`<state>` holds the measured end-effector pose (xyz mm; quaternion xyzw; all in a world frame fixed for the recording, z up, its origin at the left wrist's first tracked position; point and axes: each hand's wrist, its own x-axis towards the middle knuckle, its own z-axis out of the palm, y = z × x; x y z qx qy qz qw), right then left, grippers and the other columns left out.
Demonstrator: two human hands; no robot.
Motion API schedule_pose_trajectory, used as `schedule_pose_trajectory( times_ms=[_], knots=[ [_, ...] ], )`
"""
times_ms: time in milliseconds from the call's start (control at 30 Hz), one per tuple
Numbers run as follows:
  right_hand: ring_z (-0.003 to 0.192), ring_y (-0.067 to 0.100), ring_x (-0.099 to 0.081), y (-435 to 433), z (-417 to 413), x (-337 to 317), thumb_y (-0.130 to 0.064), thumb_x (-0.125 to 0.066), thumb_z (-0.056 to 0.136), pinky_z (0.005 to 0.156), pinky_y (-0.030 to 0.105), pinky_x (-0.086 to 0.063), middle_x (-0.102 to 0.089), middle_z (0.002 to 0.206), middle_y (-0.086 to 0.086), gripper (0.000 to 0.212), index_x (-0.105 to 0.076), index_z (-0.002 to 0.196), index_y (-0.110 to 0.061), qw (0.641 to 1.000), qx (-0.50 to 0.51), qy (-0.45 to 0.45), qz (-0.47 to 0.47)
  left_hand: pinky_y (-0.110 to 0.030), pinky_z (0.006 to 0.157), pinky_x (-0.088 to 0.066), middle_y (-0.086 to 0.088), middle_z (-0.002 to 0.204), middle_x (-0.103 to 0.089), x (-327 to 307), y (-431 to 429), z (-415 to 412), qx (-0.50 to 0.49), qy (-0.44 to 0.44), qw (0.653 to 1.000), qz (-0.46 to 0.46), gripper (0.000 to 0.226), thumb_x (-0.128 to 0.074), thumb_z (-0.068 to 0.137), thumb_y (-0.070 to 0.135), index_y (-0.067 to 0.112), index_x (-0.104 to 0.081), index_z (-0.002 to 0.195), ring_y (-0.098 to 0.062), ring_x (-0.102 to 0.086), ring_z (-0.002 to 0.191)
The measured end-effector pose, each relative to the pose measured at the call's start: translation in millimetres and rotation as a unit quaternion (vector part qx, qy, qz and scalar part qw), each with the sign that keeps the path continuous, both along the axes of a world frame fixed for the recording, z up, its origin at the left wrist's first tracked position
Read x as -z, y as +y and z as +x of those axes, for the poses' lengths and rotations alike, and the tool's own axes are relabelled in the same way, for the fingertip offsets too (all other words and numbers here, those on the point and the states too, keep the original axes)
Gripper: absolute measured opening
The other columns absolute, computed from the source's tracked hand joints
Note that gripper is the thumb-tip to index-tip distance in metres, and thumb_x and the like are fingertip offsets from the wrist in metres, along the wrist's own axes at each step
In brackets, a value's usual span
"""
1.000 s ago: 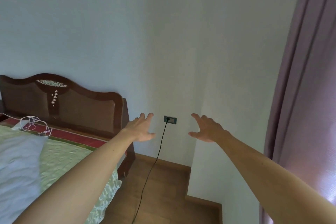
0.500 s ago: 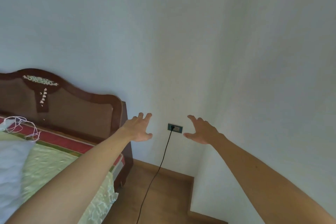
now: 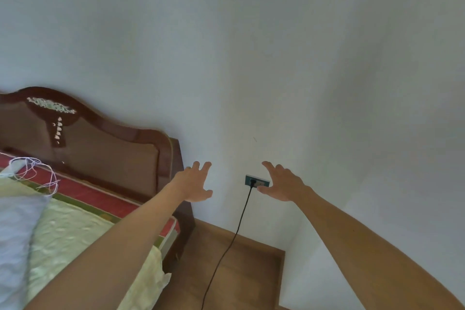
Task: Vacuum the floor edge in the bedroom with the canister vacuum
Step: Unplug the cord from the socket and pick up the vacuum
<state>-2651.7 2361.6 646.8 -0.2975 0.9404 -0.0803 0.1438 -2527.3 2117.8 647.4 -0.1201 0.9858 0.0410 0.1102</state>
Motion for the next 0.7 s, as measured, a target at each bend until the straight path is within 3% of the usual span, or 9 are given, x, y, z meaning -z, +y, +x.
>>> schedule_pose_trajectory(
  times_ms=[300,700],
  knots=[
    [0.13,0.032,-0.045,-21,-88,82,-0.056,-0.056,0.093,0.101,0.044,-0.044,-0.041,0.146,0.011,0.081,-0.013,0.156,-0.029,0.996,-0.006,-0.077,0.031,-0.051,0.097,-0.05,-0.015,0.148,-0.034,66,-16,-93,-0.014,-0.075,0.997,0.031,0.085,-0.058,0.09,0.05,0.021,-0.011,0.154,-0.037,-0.051,0.123],
    [0.133,0.032,-0.044,-17,-129,158,-0.058,-0.054,0.094,0.103,0.045,-0.044,-0.039,0.148,0.013,0.084,-0.009,0.157,-0.028,0.987,0.0,-0.146,0.074,-0.05,0.101,-0.05,-0.015,0.151,-0.033,148,-18,-144,-0.005,-0.146,0.986,0.085,0.083,-0.058,0.091,0.051,0.023,-0.012,0.154,-0.037,-0.051,0.126]
  ],
)
